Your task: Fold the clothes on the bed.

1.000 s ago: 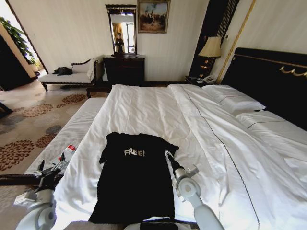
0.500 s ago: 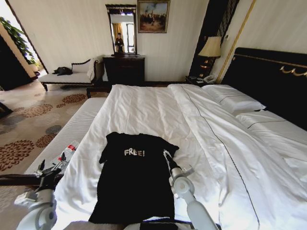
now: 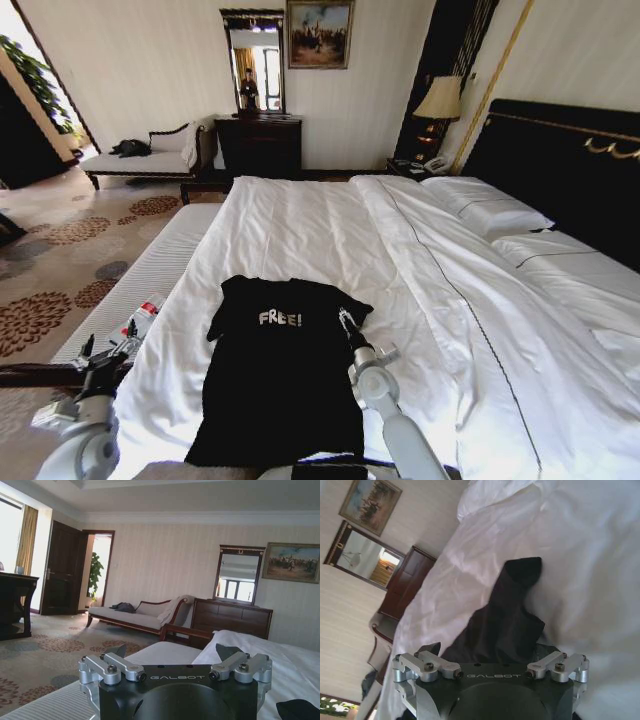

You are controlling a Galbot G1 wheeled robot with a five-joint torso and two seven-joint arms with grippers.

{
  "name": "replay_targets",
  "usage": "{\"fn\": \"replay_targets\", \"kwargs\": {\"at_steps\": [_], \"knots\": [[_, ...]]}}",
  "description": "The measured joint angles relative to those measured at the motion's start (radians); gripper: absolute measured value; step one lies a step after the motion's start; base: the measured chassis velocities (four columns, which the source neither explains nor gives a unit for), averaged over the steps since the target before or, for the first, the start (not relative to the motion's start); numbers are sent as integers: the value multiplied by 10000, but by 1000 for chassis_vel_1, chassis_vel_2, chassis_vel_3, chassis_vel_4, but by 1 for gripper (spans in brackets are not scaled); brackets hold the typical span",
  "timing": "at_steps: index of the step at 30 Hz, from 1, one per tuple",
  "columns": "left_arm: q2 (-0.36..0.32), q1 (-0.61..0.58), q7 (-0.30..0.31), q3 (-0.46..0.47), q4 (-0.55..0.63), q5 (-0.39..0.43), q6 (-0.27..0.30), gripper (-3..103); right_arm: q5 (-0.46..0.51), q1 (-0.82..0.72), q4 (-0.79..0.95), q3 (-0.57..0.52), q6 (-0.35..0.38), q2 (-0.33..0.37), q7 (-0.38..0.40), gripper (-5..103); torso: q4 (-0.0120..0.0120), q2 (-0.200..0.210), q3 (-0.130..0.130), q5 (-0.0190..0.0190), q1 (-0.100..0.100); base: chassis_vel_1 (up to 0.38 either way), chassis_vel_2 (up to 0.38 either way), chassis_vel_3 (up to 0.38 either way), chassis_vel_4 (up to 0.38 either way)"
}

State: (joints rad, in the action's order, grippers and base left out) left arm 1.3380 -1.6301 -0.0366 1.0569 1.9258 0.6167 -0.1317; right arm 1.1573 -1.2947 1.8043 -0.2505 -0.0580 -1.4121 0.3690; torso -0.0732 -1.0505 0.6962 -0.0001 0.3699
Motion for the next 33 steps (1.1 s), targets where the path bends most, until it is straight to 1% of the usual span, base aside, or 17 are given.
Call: {"fn": "replay_targets", "kwargs": {"at_steps": [3,4,9,17,23,26,27,29,30,33], "knots": [[-5,22,-1,-11,-11,0,-2,100,-107,-110,-292,27,82,-16,366,100,0,0,0,1,0,0,0,0,0],[-6,23,-1,-13,-14,0,-2,100,-129,-78,-390,20,82,-26,376,100,0,0,0,1,0,0,0,0,0],[-17,26,-3,-23,-20,0,-8,100,-176,344,-949,-59,2,-39,258,100,2,-1,0,1,0,0,0,0,0],[-67,0,-7,27,-48,31,-39,100,-131,785,-1231,-200,-242,-73,3,100,0,0,0,1,1,0,0,0,0],[-70,28,-12,35,-75,55,-48,100,-107,527,-680,-174,-369,-120,-9,100,1,0,1,1,1,0,0,0,0],[-59,51,-16,15,-125,55,-56,100,-109,-15,119,-106,-407,-132,40,100,0,0,0,1,1,0,0,0,0],[-59,51,-16,15,-125,55,-56,100,-109,-15,119,-106,-407,-132,40,100,0,0,0,1,1,0,0,0,0],[-55,76,-17,0,-150,52,-57,100,-62,-396,780,-96,-430,-137,154,100,0,0,0,0,1,0,0,0,0],[-55,76,-17,0,-150,52,-57,100,-62,-396,780,-96,-430,-137,154,100,0,0,0,0,1,0,0,0,0],[-30,90,-19,-27,-152,31,-58,100,97,-732,1570,-130,-444,-119,276,100,0,0,0,1,0,0,0,0,0]]}}
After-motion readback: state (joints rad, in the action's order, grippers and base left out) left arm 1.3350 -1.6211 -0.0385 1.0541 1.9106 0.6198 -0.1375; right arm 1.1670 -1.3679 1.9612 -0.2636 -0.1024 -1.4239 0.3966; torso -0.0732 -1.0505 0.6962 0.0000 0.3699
